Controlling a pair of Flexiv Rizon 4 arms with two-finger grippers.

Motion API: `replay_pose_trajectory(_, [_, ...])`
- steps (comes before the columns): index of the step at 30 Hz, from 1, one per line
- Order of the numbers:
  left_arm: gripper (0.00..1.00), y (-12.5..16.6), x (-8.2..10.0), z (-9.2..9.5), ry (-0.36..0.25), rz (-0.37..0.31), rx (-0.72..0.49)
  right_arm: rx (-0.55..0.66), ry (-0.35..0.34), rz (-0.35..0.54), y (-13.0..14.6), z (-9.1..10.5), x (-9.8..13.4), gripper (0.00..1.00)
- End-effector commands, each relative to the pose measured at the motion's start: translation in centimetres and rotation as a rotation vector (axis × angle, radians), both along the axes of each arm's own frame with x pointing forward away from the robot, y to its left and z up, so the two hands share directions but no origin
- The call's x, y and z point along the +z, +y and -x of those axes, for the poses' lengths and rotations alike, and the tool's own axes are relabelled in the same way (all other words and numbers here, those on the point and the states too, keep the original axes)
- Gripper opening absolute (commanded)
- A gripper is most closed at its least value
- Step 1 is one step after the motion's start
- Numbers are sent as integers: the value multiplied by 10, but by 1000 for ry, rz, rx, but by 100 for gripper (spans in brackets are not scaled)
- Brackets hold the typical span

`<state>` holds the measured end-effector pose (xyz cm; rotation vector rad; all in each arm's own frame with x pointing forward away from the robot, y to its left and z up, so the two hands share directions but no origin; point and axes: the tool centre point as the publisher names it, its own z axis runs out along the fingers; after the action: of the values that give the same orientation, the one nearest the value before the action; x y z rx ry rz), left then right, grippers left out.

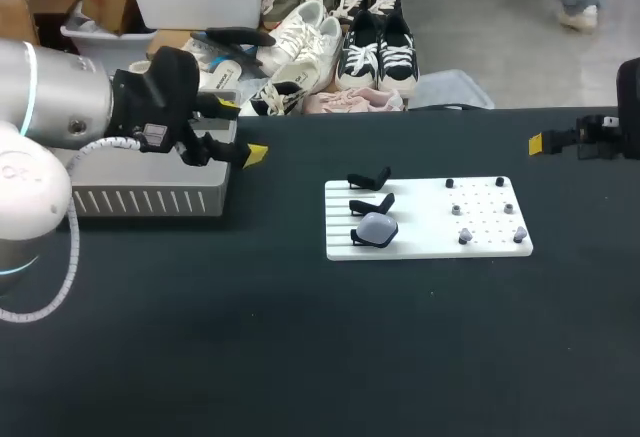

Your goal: Pick up each earbud case from the left stands, insert the matching earbuds, close the lid, and place the case in the box.

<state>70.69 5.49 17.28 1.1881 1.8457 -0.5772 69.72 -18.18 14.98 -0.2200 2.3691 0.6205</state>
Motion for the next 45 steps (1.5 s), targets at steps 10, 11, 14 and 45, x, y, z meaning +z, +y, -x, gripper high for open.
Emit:
replay_pose_trajectory(10, [100,-41,-46,9,38,114,-525,5,0,-3,-1,-1,-1,100])
replay_pose_trajectory(11, [100,-59,-62,16,36,115,-532,5,0,-3,-1,-1,-1,100])
replay_pose_trajectory(14, [100,-68,-70,25,30,119,-549,5,0,-3,-1,-1,-1,100])
replay_pose_trajectory(45, [100,-125,-128,30,7,120,-442,5,0,-3,-1,-1,-1,100])
